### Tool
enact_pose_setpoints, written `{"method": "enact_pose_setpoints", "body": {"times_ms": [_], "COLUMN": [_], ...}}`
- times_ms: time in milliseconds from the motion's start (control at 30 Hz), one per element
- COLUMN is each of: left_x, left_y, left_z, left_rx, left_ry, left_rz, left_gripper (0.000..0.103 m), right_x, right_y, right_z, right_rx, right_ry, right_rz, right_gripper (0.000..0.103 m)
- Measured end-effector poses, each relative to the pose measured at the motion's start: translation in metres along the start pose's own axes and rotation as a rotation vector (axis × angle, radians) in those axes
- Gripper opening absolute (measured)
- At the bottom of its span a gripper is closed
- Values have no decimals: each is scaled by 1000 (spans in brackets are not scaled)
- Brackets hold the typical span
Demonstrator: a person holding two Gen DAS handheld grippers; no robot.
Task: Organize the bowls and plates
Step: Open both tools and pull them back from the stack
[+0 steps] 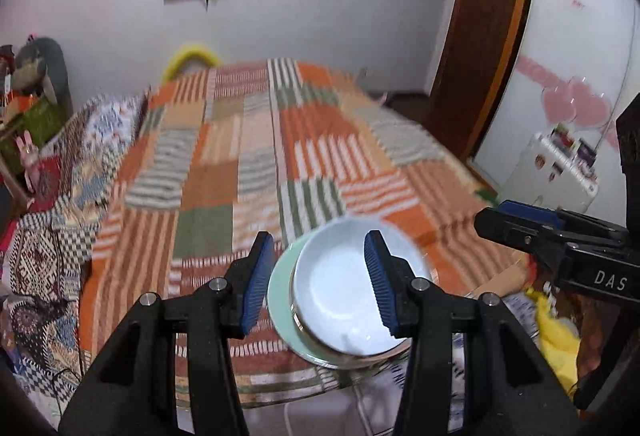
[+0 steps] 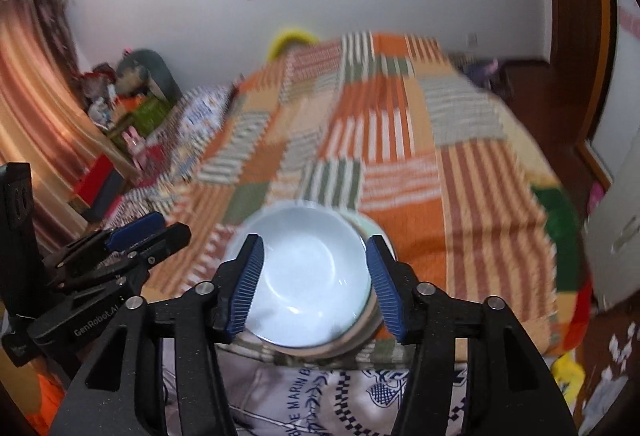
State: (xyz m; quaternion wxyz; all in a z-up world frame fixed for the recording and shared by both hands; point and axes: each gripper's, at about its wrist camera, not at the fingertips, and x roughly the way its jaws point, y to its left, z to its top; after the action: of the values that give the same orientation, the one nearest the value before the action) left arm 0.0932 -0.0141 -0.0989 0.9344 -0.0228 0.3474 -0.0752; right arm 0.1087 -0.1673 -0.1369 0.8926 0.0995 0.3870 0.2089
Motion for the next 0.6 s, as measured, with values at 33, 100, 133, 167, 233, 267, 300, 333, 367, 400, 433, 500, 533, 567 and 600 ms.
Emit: {"method": "enact_pose_setpoints", "body": {"times_ms": [33, 100, 133, 167, 233, 267, 300, 333, 367, 400, 433, 500, 533, 567, 600], "left_x": [-7, -27, -34, -42, -62, -70, -76, -79, -85, -91, -93, -99, -100, -102, -104], "left_y": [-1, -4, -5, -6, -9, -11, -12, -13, -13, -14, -14, -15, -15, -15, -15], "left_z": [3, 8, 9, 10, 11, 12, 12, 13, 13, 12, 12, 10, 9, 8, 6], "left_rx": [-2, -4, -3, -3, 1, 5, 10, 12, 12, 13, 13, 16, 17, 15, 13], "left_ry": [-22, -84, -103, -131, -203, -228, -247, -259, -277, -298, -309, -325, -328, -333, -344], "left_rz": [-2, 0, 2, 7, 20, 24, 29, 33, 39, 46, 49, 53, 54, 57, 62], "left_gripper": [47, 48, 54, 57, 65, 66, 68, 70, 71, 73, 74, 75, 78, 82, 87], "right_x": [-9, -27, -35, -41, -56, -62, -68, -73, -79, -81, -82, -85, -86, -86, -85], "right_y": [3, 11, 15, 17, 22, 24, 26, 27, 28, 29, 30, 33, 34, 36, 37], "right_z": [2, 5, 7, 8, 8, 9, 7, 7, 6, 6, 6, 4, 3, 3, 2], "right_rx": [-10, -32, -43, -51, -68, -75, -80, -85, -89, -91, -94, -105, -111, -117, -121], "right_ry": [-28, -92, -122, -142, -195, -220, -238, -254, -277, -290, -301, -316, -320, -324, -327], "right_rz": [-1, 0, 2, 4, 3, 2, 2, 3, 3, 4, 5, 7, 8, 8, 8], "right_gripper": [56, 59, 60, 60, 65, 66, 68, 69, 72, 74, 76, 76, 76, 76, 79]}}
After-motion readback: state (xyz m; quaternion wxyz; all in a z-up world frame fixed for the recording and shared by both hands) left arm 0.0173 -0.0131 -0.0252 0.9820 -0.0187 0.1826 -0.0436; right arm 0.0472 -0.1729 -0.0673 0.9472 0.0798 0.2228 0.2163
